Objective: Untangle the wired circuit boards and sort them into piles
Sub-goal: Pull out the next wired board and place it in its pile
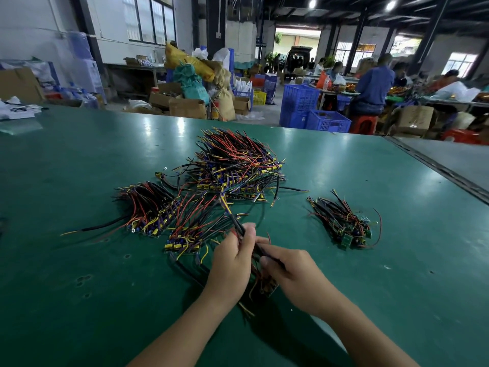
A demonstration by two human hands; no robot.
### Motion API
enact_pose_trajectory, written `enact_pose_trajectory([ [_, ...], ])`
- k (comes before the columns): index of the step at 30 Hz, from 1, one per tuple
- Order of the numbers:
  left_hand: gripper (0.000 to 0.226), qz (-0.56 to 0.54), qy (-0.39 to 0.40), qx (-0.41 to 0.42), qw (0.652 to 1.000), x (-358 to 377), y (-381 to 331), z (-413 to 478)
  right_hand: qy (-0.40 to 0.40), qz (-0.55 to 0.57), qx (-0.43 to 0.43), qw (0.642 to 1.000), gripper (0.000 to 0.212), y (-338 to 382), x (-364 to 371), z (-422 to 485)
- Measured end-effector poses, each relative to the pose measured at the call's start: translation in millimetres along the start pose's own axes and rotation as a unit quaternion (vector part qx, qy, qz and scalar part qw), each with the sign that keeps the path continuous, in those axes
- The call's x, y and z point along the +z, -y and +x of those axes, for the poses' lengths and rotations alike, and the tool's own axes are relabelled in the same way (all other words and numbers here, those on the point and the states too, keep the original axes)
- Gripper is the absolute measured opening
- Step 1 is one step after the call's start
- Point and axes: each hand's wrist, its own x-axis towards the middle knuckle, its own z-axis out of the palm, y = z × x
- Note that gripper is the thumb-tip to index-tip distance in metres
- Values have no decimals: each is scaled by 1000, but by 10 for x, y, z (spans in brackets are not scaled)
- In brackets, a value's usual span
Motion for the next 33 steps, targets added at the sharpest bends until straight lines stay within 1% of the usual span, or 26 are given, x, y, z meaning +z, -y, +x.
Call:
enact_pose_trajectory([
  [1, 38, 30, 7, 3, 1000, -24, 10, -5, -29, -2, 10, 1000, 30, -22, -43, 16],
  [3, 49, 89, 28, 15, 996, -67, 20, -20, -116, -29, 47, 992, 35, -110, -204, 79],
  [5, 59, 139, 41, 35, 989, -80, 41, -33, -193, -92, 89, 973, 31, -255, -420, 186],
  [7, 53, 174, 38, 51, 983, -77, 56, -33, -230, -174, 133, 948, 21, -443, -642, 316],
  [8, 48, 187, 35, 58, 980, -74, 64, -30, -232, -218, 155, 935, 19, -548, -745, 376],
  [9, 39, 201, 34, 64, 977, -71, 70, -29, -223, -257, 178, 923, 19, -656, -838, 427],
  [11, 24, 218, 38, 71, 973, -71, 69, -32, -175, -324, 231, 900, 24, -849, -966, 493],
  [14, 21, 224, 46, 62, 971, -79, 83, -45, -117, -388, 281, 870, 53, -1031, -1005, 512],
  [15, 21, 230, 46, 62, 970, -87, 83, -48, -103, -416, 295, 854, 55, -1063, -999, 507],
  [17, 21, 240, 45, 69, 967, -105, 87, -59, -60, -474, 328, 815, 45, -1100, -964, 508],
  [18, 21, 242, 42, 73, 967, -121, 93, -61, -34, -485, 346, 802, 39, -1129, -936, 518],
  [19, 20, 245, 39, 75, 966, -138, 99, -62, -6, -487, 356, 798, 38, -1166, -908, 526],
  [21, 18, 248, 33, 70, 966, -172, 105, -58, 28, -478, 362, 800, 50, -1228, -848, 524],
  [23, 15, 253, 25, 59, 965, -203, 110, -52, 32, -493, 359, 792, 67, -1238, -807, 508],
  [24, 14, 256, 24, 53, 965, -213, 114, -51, 23, -500, 357, 789, 72, -1206, -793, 497],
  [25, 13, 259, 26, 47, 964, -219, 119, -49, 3, -506, 345, 791, 71, -1160, -772, 485],
  [26, 13, 264, 30, 44, 963, -219, 126, -48, -29, -506, 321, 800, 67, -1093, -728, 466],
  [28, 13, 271, 30, 45, 961, -212, 136, -50, -111, -469, 246, 841, 52, -896, -559, 411],
  [29, 14, 276, 26, 45, 960, -208, 141, -48, -139, -426, 218, 867, 48, -772, -444, 378],
  [30, 15, 291, 19, 48, 955, -208, 149, -44, -146, -369, 206, 895, 47, -643, -321, 339],
  [31, 16, 317, 8, 52, 947, -213, 155, -41, -133, -302, 203, 922, 49, -517, -209, 291],
  [33, 21, 366, -20, 51, 929, -241, 161, -38, -60, -197, 195, 959, 49, -325, -41, 209],
])
